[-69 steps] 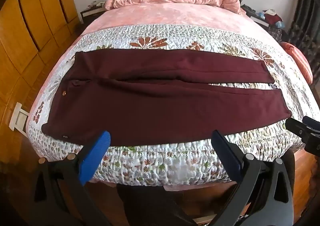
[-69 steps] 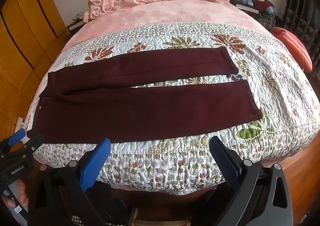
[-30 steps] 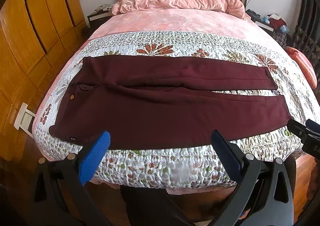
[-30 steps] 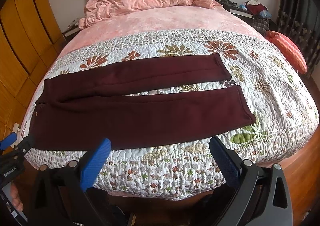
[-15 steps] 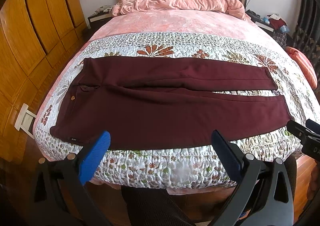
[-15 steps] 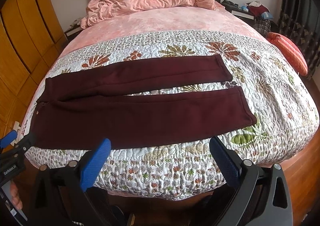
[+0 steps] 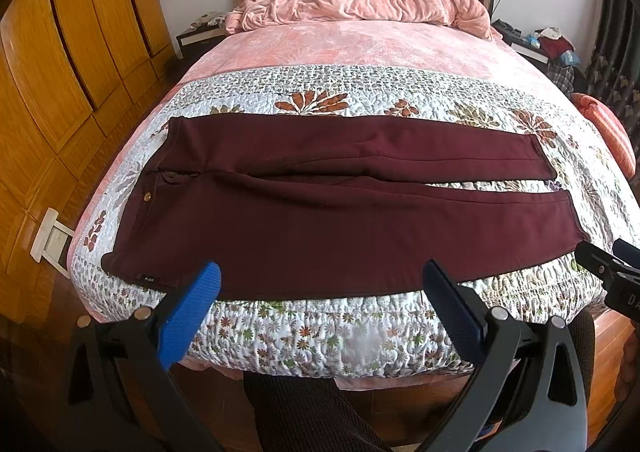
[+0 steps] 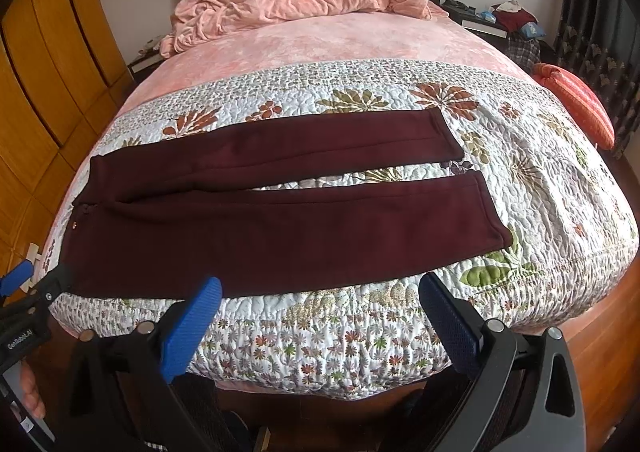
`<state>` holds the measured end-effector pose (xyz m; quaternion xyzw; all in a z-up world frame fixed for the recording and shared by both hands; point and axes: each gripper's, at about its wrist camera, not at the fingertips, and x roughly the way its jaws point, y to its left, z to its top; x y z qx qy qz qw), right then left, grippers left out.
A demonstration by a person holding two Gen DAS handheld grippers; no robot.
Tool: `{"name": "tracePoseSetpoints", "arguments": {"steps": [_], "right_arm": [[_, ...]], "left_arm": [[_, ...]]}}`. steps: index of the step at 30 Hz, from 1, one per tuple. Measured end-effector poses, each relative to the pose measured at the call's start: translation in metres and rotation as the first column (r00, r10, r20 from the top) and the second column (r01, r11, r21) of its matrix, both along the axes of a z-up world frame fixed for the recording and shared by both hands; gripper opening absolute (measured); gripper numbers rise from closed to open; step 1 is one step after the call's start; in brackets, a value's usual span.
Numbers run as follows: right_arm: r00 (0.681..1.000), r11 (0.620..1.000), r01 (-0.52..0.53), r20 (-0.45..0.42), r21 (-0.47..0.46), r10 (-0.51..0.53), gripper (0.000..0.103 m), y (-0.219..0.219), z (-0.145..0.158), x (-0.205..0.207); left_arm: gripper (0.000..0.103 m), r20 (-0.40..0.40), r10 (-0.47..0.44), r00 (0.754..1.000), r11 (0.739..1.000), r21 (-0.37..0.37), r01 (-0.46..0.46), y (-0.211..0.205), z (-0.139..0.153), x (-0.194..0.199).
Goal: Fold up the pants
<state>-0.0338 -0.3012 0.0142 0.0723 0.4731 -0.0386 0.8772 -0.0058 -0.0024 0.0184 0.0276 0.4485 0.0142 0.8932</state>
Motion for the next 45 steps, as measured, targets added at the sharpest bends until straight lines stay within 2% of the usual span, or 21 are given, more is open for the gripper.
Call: {"name": "tracePoseSetpoints", "arguments": {"steps": [38, 41, 45], "right_arm": [[1.000, 1.000, -0.012, -0.003, 0.006, 0.012, 0.099, -0.001, -0.003, 0.003], [0.999, 0.998, -0.035, -0.006, 0.053, 0.036, 0.099, -0.018, -0.002, 0.017], [0.999, 0.998, 0.039, 0.022, 0.055, -0.040, 0.099, -0.076, 0.002, 0.059]], "left_arm": [[0.100, -0.003, -0.001, 1.000, 1.000, 0.007, 0.001, -0.001, -0.003, 0.001], [0.100, -0.015, -0.002, 1.000, 1.000, 0.003, 0.002, -0.002, -0.010, 0.012], [0.100, 0.002, 0.003, 1.000, 1.000, 0.001, -0.003, -0.007, -0.013, 0.042]]}}
